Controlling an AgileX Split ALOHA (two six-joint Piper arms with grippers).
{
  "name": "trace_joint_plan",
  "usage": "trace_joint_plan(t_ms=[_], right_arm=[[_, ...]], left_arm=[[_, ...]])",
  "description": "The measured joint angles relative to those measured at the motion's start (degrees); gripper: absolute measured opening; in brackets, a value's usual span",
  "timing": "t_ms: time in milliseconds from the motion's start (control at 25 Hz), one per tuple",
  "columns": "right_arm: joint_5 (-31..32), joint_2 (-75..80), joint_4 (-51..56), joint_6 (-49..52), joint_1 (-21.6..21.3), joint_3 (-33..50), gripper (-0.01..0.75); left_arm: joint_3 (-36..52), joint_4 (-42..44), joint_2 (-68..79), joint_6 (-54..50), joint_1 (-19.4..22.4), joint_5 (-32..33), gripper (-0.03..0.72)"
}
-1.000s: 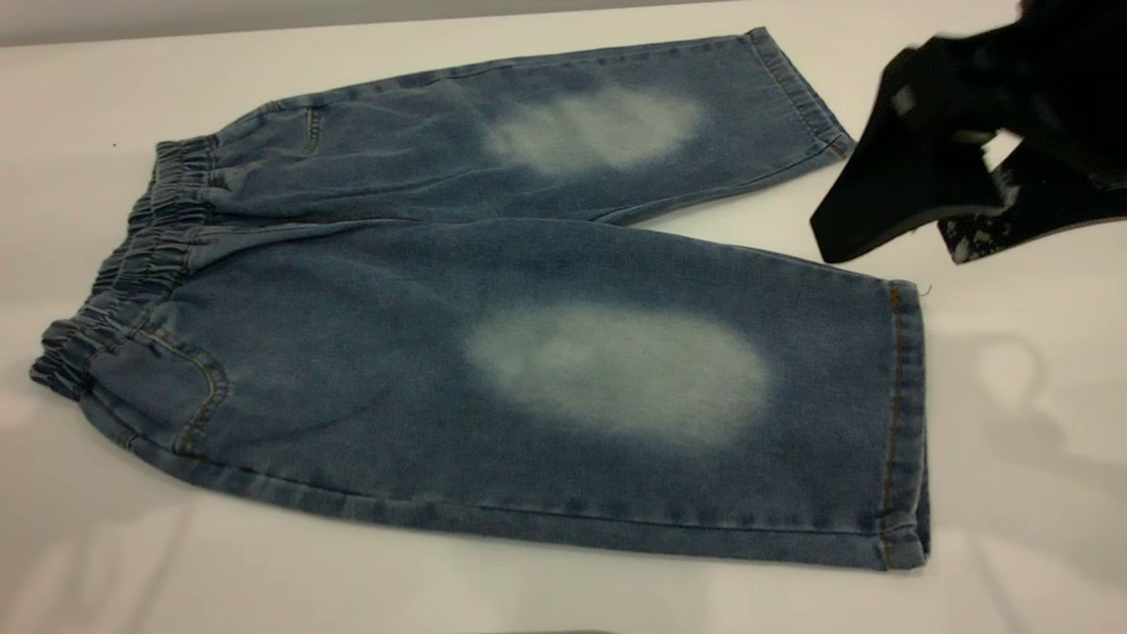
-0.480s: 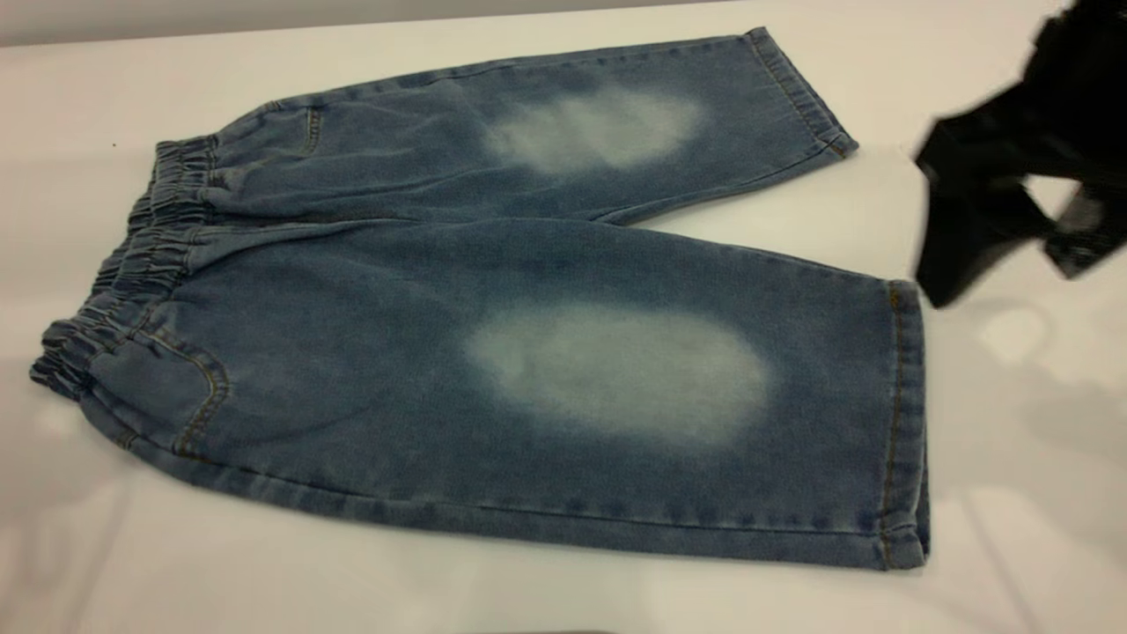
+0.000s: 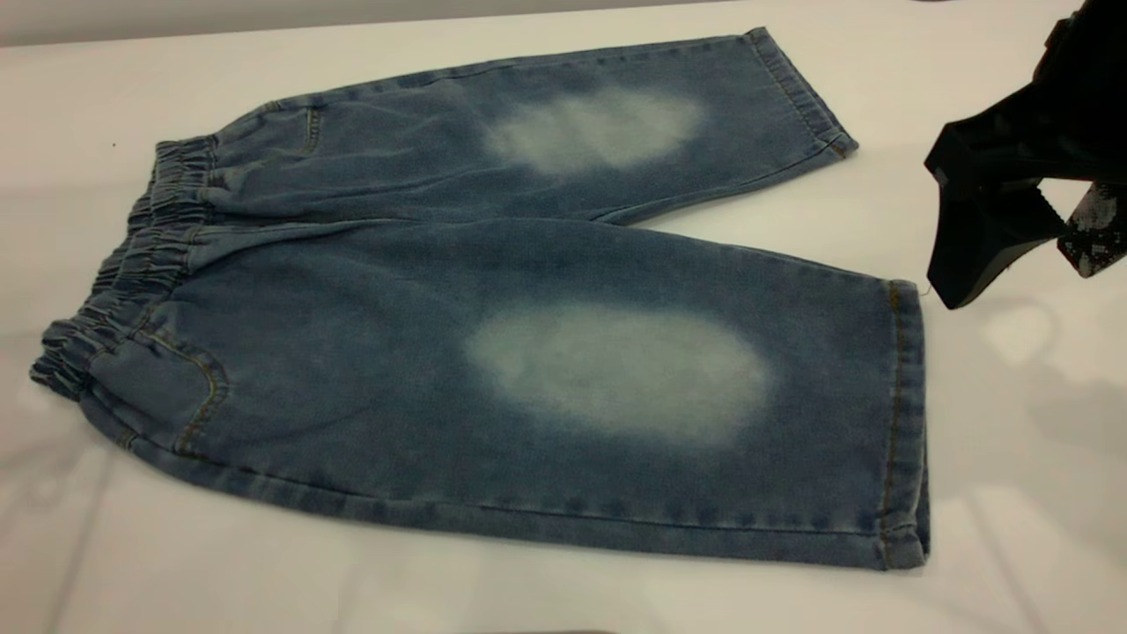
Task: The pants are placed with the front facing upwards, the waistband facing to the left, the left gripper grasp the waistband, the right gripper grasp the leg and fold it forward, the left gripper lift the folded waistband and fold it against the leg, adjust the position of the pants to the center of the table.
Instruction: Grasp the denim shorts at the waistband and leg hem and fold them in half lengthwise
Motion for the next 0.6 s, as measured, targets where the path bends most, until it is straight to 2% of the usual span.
trace_joint_plan(t_ms=[280,600], right_arm=[[-1.2,0.0,0.65,0.16,0.0,0.0,0.539],[-1.9,0.0,1.5,0.16,0.0,0.0,0.538]], left_arm=[[-6.71,-7.15,12.28,5.94,0.0,-0.53,0.553],[-17.41,-9.55,21.87,8.3,0.0,6.41,0.553]])
